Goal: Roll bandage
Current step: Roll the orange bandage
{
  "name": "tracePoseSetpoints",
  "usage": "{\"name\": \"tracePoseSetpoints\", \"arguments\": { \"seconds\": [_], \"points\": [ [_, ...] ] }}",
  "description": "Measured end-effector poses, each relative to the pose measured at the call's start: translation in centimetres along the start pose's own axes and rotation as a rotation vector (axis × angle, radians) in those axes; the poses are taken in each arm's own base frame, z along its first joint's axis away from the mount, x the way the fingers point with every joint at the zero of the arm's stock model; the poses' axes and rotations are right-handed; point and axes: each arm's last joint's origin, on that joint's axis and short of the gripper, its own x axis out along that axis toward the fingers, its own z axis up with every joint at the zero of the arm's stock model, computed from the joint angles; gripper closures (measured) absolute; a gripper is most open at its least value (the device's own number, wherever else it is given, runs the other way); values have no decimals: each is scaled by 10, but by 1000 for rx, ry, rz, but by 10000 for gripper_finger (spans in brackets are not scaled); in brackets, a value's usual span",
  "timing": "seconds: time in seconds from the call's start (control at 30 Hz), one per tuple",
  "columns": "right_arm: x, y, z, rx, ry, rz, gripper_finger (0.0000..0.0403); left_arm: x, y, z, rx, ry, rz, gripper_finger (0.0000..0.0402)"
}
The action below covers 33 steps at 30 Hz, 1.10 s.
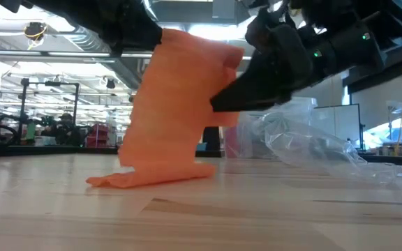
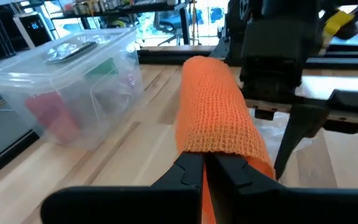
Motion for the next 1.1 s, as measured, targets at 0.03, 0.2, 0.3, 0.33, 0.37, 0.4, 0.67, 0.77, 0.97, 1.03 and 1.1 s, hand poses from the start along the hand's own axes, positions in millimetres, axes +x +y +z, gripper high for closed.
{"name": "tracePoseSetpoints", "arguments": {
  "seconds": [0.03,0.2,0.3,0.33,0.37,0.4,0.67,0.77,0.97,1.03,1.1],
  "points": [
    [-2,0,0,11,17,-3,220,0,0,0,-2,-2,-1,401],
    [-1,2,10,47,-98,15,227,0,0,1,0,-7,-1,401],
    [3,3,10,36,-136,20,228,0,0,1,2,-5,-1,401],
    [5,3,9,31,-135,20,228,0,0,1,1,-6,-1,401],
    [6,4,9,26,-131,30,229,0,0,1,1,-6,-1,401],
    [7,5,10,22,-134,57,231,0,0,1,2,-5,-1,401],
    [-1,27,24,-83,-174,183,383,0,0,0,21,-3,-2,401],
    [-21,39,47,-124,-268,207,385,0,0,0,28,5,-2,401],
    [-69,37,94,-135,-428,236,398,-1,-1,-3,45,21,-5,401],
    [-82,33,106,-120,-478,235,394,-1,-1,-3,48,21,-5,401],
    [-89,27,118,-107,-512,221,391,-2,-2,-3,52,20,-8,401]
  ]
}}
